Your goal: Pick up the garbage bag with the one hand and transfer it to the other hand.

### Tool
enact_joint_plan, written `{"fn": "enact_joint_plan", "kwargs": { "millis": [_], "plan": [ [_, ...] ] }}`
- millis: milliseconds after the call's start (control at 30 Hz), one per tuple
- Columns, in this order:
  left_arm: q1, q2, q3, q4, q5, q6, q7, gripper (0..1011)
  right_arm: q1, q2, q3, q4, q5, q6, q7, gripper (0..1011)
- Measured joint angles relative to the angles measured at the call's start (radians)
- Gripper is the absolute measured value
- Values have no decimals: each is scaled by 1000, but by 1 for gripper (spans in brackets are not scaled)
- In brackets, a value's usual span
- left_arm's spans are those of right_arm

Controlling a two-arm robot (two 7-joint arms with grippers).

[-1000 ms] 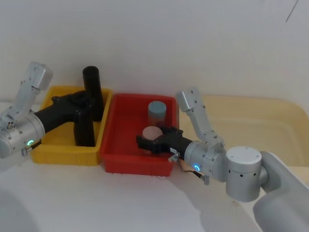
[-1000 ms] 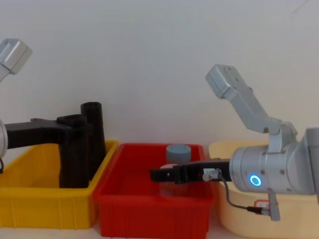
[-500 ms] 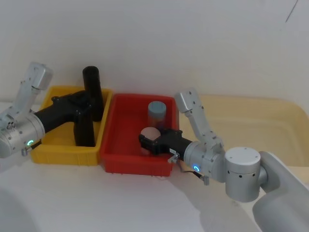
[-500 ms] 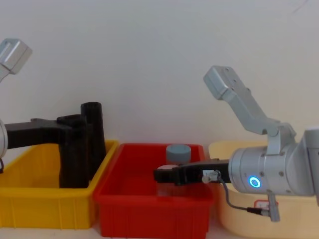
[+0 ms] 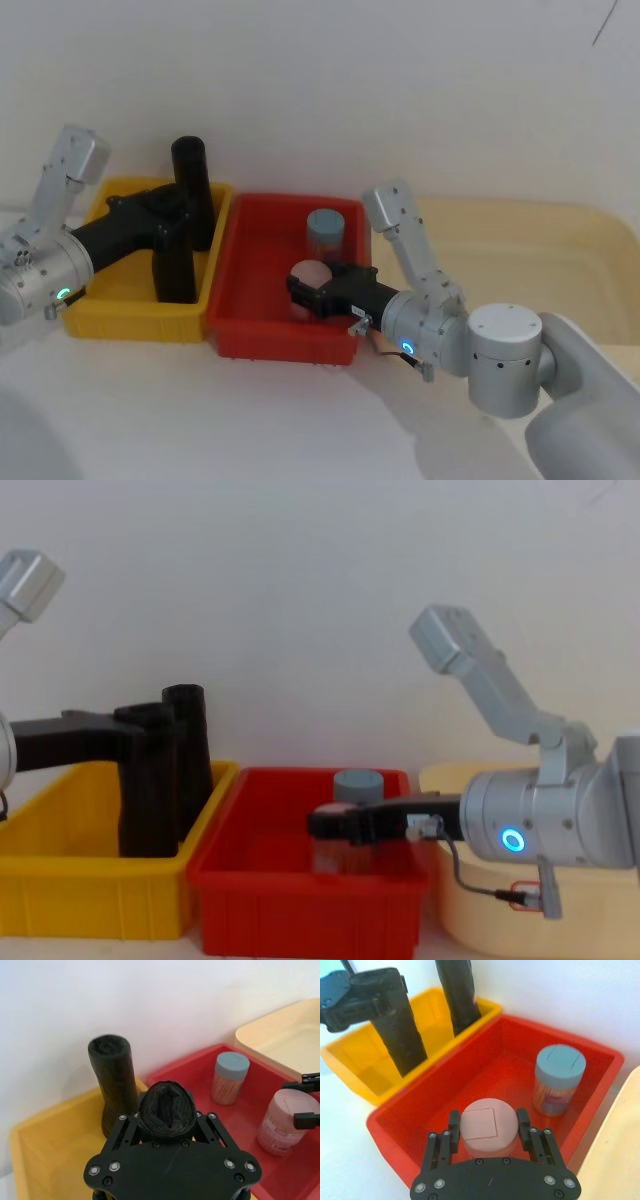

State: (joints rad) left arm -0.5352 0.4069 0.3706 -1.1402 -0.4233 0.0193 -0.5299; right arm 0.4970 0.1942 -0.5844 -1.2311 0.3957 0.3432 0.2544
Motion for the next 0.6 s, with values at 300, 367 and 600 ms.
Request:
{"fn": "enact_joint_plan", "kwargs": {
  "millis": [300,367,600],
  "plan": [
    [7,3,-21,-80,11,-2,38,367,-23,14,32,-80,11,-33,5,658],
    [4,2,-27,-102,13,-2,46,367,-28,19,41,-105,12,-40,5,658],
    [-28,-15,-38,-161,11,7,64,367,-46,42,72,-195,7,-62,-9,658]
  ]
}}
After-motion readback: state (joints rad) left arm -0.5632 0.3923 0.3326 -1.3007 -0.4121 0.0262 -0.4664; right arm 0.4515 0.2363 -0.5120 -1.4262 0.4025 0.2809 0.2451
